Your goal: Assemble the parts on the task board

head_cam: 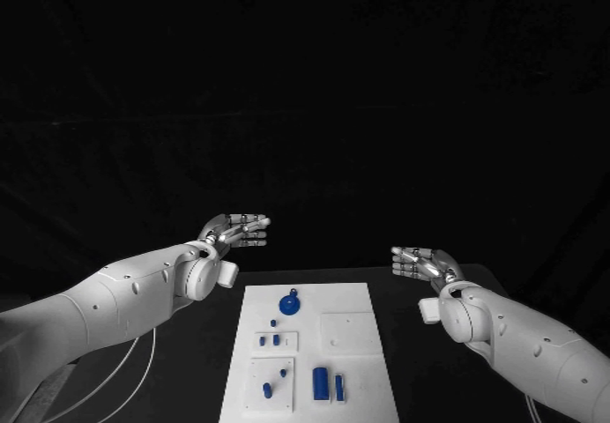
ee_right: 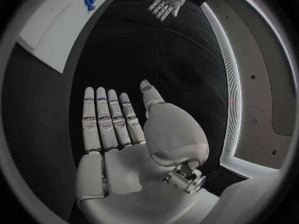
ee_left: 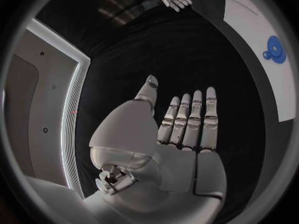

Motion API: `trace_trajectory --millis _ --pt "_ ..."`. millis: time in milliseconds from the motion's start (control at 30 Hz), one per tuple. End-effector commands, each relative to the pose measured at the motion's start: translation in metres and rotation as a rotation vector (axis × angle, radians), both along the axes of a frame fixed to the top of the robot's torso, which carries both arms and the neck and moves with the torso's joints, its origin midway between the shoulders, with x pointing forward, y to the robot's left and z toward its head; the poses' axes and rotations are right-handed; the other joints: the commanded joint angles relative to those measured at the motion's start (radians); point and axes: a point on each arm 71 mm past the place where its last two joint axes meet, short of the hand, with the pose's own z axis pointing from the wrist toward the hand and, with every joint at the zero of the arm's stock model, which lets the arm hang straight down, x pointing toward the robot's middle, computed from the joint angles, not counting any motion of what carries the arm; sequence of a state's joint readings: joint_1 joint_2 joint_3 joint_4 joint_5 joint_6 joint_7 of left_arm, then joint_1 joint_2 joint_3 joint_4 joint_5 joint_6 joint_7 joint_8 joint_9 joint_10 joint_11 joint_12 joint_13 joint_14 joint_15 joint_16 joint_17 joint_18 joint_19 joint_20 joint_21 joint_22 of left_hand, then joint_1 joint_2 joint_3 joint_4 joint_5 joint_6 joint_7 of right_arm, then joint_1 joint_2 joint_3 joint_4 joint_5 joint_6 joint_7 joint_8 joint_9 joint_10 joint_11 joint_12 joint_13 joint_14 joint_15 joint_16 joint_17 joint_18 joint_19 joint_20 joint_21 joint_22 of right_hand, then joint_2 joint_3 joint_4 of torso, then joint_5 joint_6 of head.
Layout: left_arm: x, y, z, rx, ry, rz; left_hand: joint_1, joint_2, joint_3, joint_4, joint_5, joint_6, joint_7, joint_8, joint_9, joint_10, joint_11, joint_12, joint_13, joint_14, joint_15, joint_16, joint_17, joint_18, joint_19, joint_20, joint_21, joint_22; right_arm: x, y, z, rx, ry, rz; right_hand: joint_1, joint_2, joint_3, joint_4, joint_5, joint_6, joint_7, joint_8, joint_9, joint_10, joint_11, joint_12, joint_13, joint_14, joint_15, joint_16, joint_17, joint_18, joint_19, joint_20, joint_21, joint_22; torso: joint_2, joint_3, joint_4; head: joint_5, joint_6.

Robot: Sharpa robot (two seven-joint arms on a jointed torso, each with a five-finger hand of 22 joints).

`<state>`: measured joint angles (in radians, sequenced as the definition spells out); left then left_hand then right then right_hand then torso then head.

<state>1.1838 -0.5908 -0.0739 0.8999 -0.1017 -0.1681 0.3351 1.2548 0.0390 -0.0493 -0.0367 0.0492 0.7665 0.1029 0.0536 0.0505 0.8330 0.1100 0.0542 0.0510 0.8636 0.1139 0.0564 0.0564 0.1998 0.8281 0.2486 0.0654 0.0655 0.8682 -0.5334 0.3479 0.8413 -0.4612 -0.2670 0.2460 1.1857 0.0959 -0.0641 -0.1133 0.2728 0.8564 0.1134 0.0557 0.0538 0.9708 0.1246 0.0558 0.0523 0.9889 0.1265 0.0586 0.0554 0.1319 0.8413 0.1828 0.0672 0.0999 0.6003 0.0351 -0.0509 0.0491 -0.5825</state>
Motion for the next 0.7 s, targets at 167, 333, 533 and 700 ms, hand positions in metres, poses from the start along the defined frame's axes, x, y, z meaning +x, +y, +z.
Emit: trace_trajectory --millis 167,333,533,700 --pt "-0.007 -0.007 -0.002 -0.010 -0.006 0.006 -0.532 -0.039 0.049 0.037 -0.049 -0.766 -0.103 -0.054 -0.050 -0.833 -0.110 -0.054 -0.051 -0.864 -0.114 -0.056 -0.056 -0.200 -0.828 -0.249 -0.065 -0.066 -0.002 0.009 0.008 0.001 -0.025 0.005 -1.186 -0.096 0.064 0.113 -0.273 -0.856 -0.113 -0.056 -0.054 -0.971 -0.125 -0.056 -0.052 -0.989 -0.127 -0.059 -0.055 -0.132 -0.841 -0.183 -0.067 -0.100 -0.022 -0.0152 0.0209 -0.020 -0.010" --pt "-0.020 -0.019 -0.004 -0.030 -0.020 0.031 -1.255 -0.039 0.049 0.037 -0.049 -0.766 -0.103 -0.054 -0.050 -0.833 -0.110 -0.054 -0.051 -0.864 -0.114 -0.056 -0.056 -0.200 -0.828 -0.249 -0.065 -0.066 -0.006 0.021 0.024 0.027 -0.072 0.004 -1.186 -0.096 0.064 0.113 -0.273 -0.856 -0.113 -0.056 -0.054 -0.971 -0.125 -0.056 -0.052 -0.989 -0.127 -0.059 -0.055 -0.132 -0.841 -0.183 -0.067 -0.100 -0.050 -0.0318 0.0459 -0.044 -0.016" --pt "-0.050 -0.042 -0.005 -0.066 -0.044 0.082 -1.255 -0.039 0.049 0.037 -0.049 -0.766 -0.103 -0.054 -0.050 -0.833 -0.110 -0.054 -0.051 -0.864 -0.114 -0.056 -0.056 -0.200 -0.828 -0.249 -0.065 -0.066 -0.022 0.046 0.050 0.078 -0.136 -0.002 -1.186 -0.096 0.064 0.113 -0.273 -0.856 -0.113 -0.056 -0.054 -0.971 -0.125 -0.056 -0.052 -0.989 -0.127 -0.059 -0.055 -0.132 -0.841 -0.183 -0.067 -0.100 -0.056 -0.0351 0.0509 -0.049 -0.017" --pt "-0.079 -0.060 -0.001 -0.090 -0.059 0.127 -1.255 -0.039 0.049 0.037 -0.049 -0.766 -0.103 -0.054 -0.050 -0.833 -0.110 -0.054 -0.051 -0.864 -0.114 -0.056 -0.056 -0.200 -0.828 -0.249 -0.065 -0.066 -0.044 0.065 0.067 0.117 -0.159 -0.013 -1.186 -0.096 0.064 0.113 -0.273 -0.856 -0.113 -0.056 -0.054 -0.971 -0.125 -0.056 -0.052 -0.989 -0.127 -0.059 -0.055 -0.132 -0.841 -0.183 -0.067 -0.100 -0.056 -0.0351 0.0509 -0.049 -0.017"
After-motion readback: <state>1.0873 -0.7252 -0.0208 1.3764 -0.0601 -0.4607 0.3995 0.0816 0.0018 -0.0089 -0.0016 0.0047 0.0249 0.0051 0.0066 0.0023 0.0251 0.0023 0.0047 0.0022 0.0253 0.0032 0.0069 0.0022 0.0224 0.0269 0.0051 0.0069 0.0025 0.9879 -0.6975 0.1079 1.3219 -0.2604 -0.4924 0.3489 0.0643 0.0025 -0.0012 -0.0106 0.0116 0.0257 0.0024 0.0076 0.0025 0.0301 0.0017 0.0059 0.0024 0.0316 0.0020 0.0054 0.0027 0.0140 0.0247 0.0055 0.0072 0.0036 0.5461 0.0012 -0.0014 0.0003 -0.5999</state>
